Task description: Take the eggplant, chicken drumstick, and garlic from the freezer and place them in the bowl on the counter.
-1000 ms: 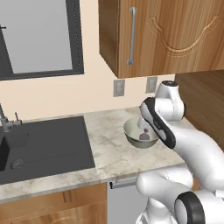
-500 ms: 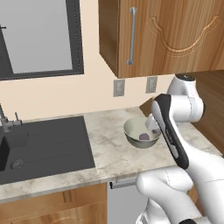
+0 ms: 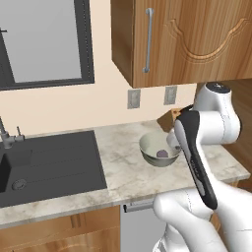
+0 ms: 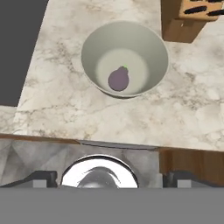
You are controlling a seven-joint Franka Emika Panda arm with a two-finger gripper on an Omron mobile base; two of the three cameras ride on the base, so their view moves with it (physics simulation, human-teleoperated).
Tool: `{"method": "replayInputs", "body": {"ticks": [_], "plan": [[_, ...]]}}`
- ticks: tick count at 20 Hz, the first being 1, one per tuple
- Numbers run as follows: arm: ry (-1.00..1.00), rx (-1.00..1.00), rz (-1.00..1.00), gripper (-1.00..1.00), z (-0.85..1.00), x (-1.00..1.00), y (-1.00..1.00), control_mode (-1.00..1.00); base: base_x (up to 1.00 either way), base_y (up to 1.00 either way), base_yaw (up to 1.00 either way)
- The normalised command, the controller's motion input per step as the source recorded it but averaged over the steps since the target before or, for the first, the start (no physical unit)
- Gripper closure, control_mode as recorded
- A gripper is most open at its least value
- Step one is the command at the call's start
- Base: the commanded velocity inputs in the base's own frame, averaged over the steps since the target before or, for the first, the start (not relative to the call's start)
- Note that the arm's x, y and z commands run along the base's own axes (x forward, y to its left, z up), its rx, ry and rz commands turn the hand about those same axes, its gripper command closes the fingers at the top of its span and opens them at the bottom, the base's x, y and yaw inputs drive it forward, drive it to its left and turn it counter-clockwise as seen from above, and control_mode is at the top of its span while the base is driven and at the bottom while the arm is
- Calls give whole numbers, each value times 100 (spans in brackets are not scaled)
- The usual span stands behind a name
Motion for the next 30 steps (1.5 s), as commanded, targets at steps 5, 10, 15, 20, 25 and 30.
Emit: {"method": "replayInputs", "body": {"ticks": [5,10,15,20,25,30], "plan": [[-1,0,-9,-100,51,-49,1,-100,0,0,0],[-3,1,0,-100,12,-65,0,-100,0,0,0],[-3,0,-1,-100,6,-32,3,-100,0,0,0],[0,0,0,-100,0,0,4,100,-6,3,0],[0,0,0,-100,0,0,0,100,-73,56,-16],[0,0,0,-100,0,0,0,100,-100,38,-75]]}}
